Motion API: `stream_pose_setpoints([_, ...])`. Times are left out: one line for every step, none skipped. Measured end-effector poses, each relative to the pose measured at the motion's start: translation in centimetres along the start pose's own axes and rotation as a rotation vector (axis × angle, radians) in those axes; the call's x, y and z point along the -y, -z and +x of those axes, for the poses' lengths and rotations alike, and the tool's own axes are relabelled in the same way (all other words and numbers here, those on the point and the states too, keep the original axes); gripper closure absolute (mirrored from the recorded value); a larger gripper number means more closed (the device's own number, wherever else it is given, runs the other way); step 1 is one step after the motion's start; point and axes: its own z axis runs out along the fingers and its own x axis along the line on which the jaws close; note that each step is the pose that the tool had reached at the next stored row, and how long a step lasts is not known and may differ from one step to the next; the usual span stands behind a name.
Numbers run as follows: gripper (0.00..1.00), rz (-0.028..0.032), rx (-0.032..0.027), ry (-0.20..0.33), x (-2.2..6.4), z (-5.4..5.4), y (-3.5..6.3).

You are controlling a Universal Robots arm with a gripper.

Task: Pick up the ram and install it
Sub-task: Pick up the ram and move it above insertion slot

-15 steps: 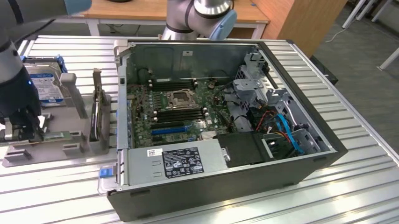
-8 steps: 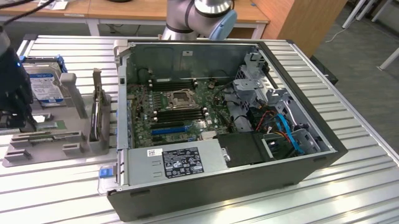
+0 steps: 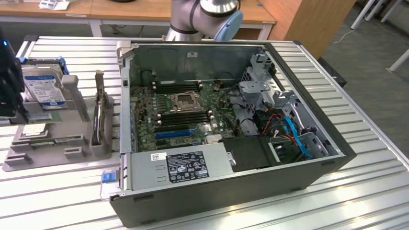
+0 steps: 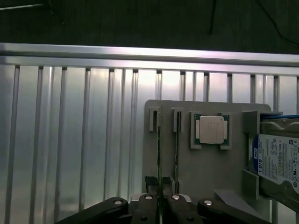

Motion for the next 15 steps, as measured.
stream_pose_setpoints([0.86, 0.0001, 0.0001, 0.0, -0.03, 0.0, 0.44])
stream_pose_setpoints([0.86, 0.0, 0.0001, 0.0, -0.06, -0.1, 0.93])
stream_pose_setpoints([0.86, 0.0, 0.0, 0.0, -0.09, -0.1, 1.38])
stream_pose_setpoints([0.86, 0.0, -0.0002, 0.0, -0.1, -0.2, 1.83])
stream_pose_setpoints([0.86, 0.0, -0.0002, 0.0, -0.12, -0.3, 2.28])
stream_pose_setpoints([0.86, 0.0, -0.0002, 0.0, -0.15, -0.3, 2.73])
stream_pose_setpoints([0.86, 0.0001, -0.0002, 0.0, -0.17, -0.3, 3.17])
stream_pose_setpoints([0.86, 0.0001, -0.0003, 0.0, -0.19, -0.3, 3.63])
stream_pose_setpoints([0.86, 0.0, -0.0002, 0.0, -0.23, -0.4, 4.1])
stream_pose_setpoints([0.86, 0.0, -0.0004, 0.0, -0.25, -0.6, 4.52])
stream_pose_setpoints([0.86, 0.0002, -0.0001, 0.0, -0.25, -0.8, 4.8])
stream_pose_setpoints([0.86, 0.0005, -0.0002, 0.0, -0.25, -1.2, 4.96])
stream_pose_setpoints([0.86, 0.0013, -0.0002, 0.0, -0.26, -1.7, 5.04])
stream_pose_setpoints([0.86, 0.0026, -0.0003, 0.0, -0.25, -2.1, 5.07])
stream_pose_setpoints([0.86, 0.0042, -0.0002, 0.0, -0.24, -2.6, 5.08])
